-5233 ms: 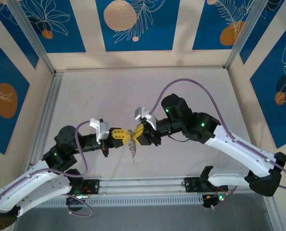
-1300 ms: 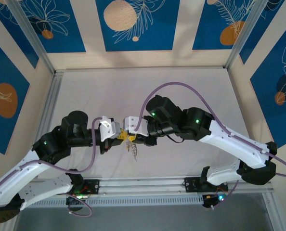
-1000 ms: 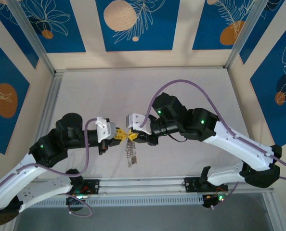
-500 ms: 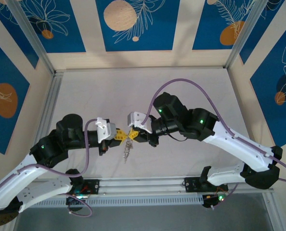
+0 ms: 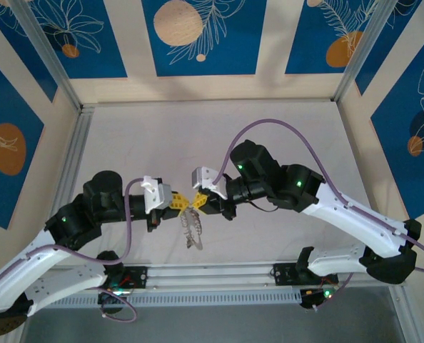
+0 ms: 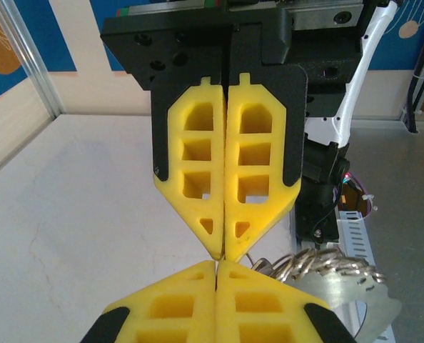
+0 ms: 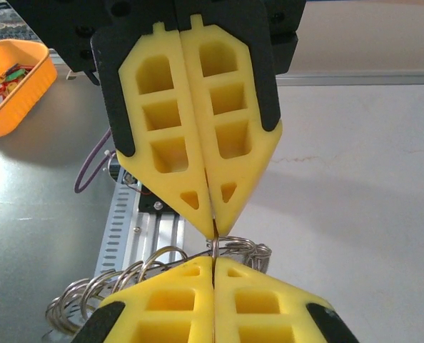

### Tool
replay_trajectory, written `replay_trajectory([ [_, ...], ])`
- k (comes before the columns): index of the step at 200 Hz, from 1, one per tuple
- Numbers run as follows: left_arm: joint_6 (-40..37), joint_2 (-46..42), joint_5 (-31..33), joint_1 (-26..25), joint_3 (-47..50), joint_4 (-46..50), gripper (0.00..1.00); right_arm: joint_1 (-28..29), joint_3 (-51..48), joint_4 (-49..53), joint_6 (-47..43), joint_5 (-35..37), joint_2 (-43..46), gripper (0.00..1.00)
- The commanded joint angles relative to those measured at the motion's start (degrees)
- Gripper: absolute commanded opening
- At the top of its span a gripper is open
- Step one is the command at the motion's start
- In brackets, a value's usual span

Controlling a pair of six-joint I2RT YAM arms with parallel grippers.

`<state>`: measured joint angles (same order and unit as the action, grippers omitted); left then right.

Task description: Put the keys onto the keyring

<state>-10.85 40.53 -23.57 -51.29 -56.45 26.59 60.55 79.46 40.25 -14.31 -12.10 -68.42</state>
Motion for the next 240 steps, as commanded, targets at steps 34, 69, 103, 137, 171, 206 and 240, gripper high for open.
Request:
replay_trajectory([
  [34,0.99,-1.41,1.68,-0.01,-0.42,-5.76,0.0,0.09,-2.41,3.06,1.55,-4.22,2.45,0.12],
  [69,1.46,-1.49,2.04,0.01,0.05,-6.47,0.0,0.08,-3.56,1.75,1.44,-5.49,2.97,0.16],
  [103,1.88,-1.43,2.04,0.02,0.46,-6.96,0.0,-0.1,-4.79,-0.31,1.54,-5.48,3.55,0.18],
  [137,2.15,-1.65,1.86,0.04,0.72,-7.36,0.0,-0.36,-5.03,-2.41,2.87,-3.21,3.66,0.19],
  [171,2.16,-1.95,1.78,0.05,0.9,-7.43,0.0,-0.97,-5.62,-3.83,3.82,-1.81,5.63,0.23],
  [206,2.17,-2.03,1.18,-0.06,1.07,-7.87,0.0,-2.11,-6.35,-5.76,4.62,-2.07,7.56,0.28],
  [240,2.26,-2.21,0.64,0.04,1.09,-8.14,0.0,-2.9,-6.03,-7.73,4.73,-4.21,6.4,0.29],
])
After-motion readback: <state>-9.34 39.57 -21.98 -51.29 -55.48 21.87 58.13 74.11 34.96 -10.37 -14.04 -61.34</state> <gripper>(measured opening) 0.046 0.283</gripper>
